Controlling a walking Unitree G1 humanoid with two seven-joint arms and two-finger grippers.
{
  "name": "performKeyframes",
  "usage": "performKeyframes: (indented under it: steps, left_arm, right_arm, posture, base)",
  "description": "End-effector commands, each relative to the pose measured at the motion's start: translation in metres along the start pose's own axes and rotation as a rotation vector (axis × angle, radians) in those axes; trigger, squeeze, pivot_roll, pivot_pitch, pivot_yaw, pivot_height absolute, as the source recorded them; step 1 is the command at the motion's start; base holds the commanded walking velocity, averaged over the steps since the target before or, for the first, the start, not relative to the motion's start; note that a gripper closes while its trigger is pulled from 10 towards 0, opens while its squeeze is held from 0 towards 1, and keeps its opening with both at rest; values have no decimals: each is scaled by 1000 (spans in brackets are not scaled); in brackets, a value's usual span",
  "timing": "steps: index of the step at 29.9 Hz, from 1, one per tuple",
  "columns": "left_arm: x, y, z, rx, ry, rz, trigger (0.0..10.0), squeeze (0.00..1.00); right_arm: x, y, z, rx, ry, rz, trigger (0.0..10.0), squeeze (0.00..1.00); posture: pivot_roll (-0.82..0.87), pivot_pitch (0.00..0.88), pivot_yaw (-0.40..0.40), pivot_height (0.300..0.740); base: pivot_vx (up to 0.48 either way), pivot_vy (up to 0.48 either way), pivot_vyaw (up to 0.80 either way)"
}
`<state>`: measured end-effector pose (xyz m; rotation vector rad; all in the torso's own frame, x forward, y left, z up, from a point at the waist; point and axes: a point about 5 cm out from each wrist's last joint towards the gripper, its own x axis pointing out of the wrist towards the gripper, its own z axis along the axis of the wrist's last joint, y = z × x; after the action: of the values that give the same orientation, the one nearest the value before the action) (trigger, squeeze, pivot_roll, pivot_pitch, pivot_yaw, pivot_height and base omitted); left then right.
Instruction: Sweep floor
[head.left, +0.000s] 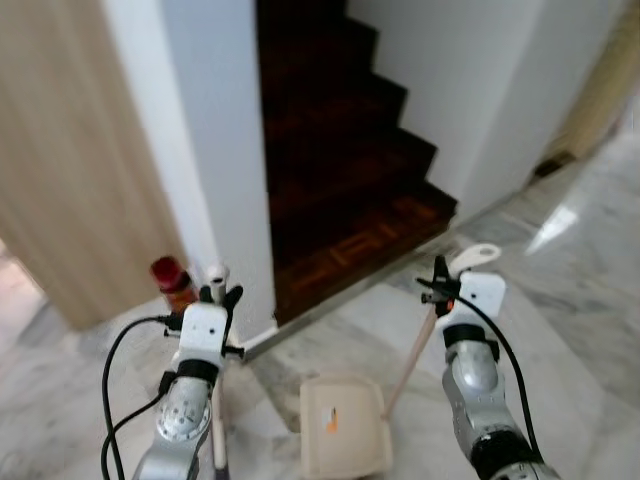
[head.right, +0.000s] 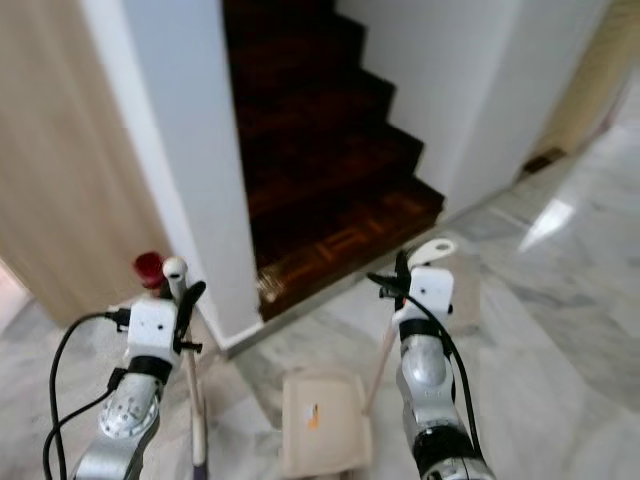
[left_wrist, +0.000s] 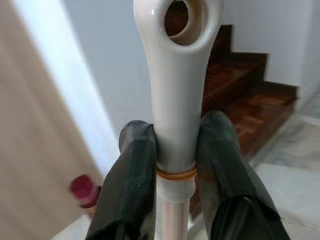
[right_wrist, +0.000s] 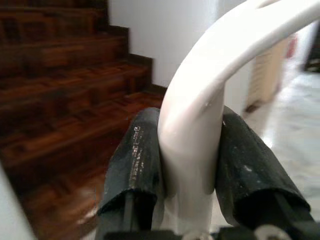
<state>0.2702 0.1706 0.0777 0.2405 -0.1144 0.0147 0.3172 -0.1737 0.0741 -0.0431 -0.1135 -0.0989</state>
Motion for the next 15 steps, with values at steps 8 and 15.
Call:
performKeyframes:
  steps: [8,15]
  left_arm:
    - [1,3,6,1,-35,21,10000,0]
    - [1,3,5,-2,-35,25,10000,0]
  right_arm:
    - [6,0,9,0,-38,3,10000,0]
    - [6,0,9,-2,-36,6,10000,0]
  posture:
    - [104,8,-26,740]
    - [106,2,-29,740]
  base:
    - [0,0,-800]
    - [0,0,-800]
